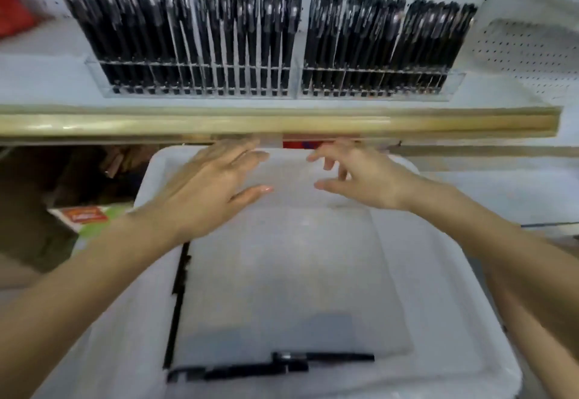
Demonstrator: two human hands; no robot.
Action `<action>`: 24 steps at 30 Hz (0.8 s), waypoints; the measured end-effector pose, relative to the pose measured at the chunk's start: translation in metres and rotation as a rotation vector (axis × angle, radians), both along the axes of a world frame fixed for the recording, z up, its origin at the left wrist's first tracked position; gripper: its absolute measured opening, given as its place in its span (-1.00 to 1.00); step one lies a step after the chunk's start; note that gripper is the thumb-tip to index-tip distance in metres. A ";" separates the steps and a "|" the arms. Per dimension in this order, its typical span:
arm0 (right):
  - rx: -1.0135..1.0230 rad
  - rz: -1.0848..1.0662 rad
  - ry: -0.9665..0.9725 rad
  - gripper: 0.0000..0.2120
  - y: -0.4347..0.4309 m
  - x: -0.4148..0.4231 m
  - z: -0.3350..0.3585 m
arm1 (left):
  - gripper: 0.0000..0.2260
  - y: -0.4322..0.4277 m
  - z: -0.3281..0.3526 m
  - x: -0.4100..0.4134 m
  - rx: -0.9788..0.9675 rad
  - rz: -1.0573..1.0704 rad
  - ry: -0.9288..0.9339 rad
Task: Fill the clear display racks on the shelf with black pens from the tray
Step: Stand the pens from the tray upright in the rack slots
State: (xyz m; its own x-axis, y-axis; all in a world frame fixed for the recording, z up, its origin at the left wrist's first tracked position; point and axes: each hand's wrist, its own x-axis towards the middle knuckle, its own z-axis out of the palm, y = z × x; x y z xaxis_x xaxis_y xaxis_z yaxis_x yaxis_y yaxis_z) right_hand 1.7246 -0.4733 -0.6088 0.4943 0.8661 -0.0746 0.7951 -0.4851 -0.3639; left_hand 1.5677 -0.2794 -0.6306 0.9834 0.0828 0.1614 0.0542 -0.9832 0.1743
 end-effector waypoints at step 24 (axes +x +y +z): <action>0.075 0.524 0.053 -0.66 0.137 -0.092 -0.141 | -0.41 0.010 -0.062 -0.125 -0.699 0.446 -0.158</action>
State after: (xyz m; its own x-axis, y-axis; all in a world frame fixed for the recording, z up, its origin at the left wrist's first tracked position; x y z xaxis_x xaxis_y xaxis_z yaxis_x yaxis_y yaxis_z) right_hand 1.6331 -0.3361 -0.7494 -0.0091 0.9998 -0.0166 0.9034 0.0011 -0.4288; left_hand 1.4430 -0.2693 -0.6926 0.8052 0.5899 0.0611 0.3359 -0.5386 0.7727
